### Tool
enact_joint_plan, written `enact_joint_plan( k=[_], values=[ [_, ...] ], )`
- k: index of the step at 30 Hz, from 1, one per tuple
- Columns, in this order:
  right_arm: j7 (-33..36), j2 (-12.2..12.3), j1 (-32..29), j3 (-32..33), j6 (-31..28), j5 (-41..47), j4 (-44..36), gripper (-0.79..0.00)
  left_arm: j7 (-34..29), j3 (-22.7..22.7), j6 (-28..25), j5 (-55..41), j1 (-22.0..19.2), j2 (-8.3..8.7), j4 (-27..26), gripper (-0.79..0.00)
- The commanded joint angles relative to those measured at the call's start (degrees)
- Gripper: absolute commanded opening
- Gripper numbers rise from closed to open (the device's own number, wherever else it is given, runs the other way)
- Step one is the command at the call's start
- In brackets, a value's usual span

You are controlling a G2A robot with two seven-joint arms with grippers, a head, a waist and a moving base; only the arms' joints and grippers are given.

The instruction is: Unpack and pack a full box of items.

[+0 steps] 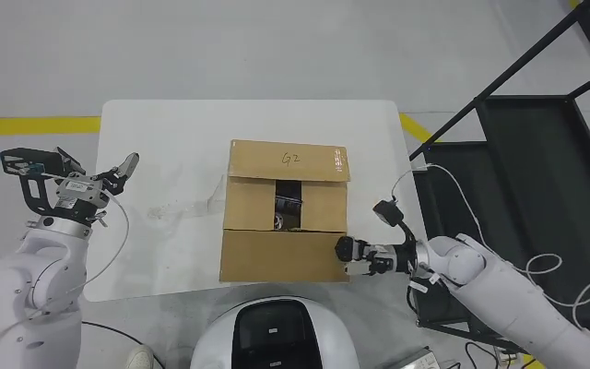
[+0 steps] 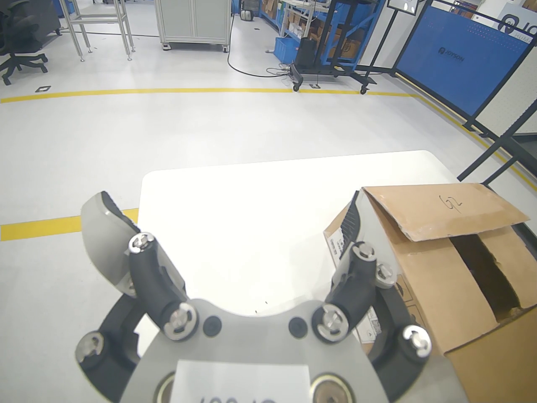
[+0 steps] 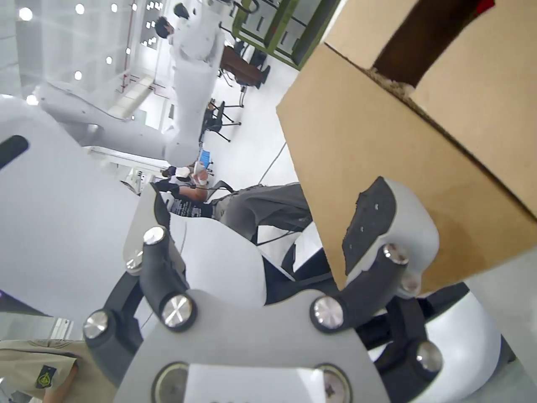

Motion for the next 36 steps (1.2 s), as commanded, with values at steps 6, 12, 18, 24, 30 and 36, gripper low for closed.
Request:
enact_joint_plan(
  k=[6, 12, 18, 24, 30, 36],
  values=[
    [3.59, 2.1, -4.32, 8.85, -2.92, 10.3, 2.83, 0.0, -3.65, 1.68, -10.27, -2.58, -0.2, 0.5, -0.19, 0.0],
    [3.24, 2.86, -7.64, 14.15, -4.58, 14.46, 3.79, 0.0, -11.36, 4.41, -28.17, -14.1, -4.0, 1.54, 5.63, 0.0],
    [2.43, 3.22, -10.64, 17.49, -5.4, 15.74, 4.33, 0.0, -25.23, 11.14, -34.94, -33.3, -12.91, 2.66, 16.83, 0.0],
    [2.15, 3.29, -12.17, 18.54, -5.67, 16.09, 3.93, 0.0, -44.75, 17.49, -29.31, -57.86, -21.71, 3.88, 23.19, 0.0],
    [2.15, 3.29, -12.17, 18.54, -5.67, 16.09, 3.93, 0.0, -46.19, 18.39, -27.88, -60.92, -22.52, 4.02, 23.67, 0.0],
    [2.15, 3.29, -12.17, 18.54, -5.67, 16.09, 3.93, 0.0, -46.19, 18.39, -27.88, -60.92, -22.52, 4.02, 23.67, 0.0]
  ],
)
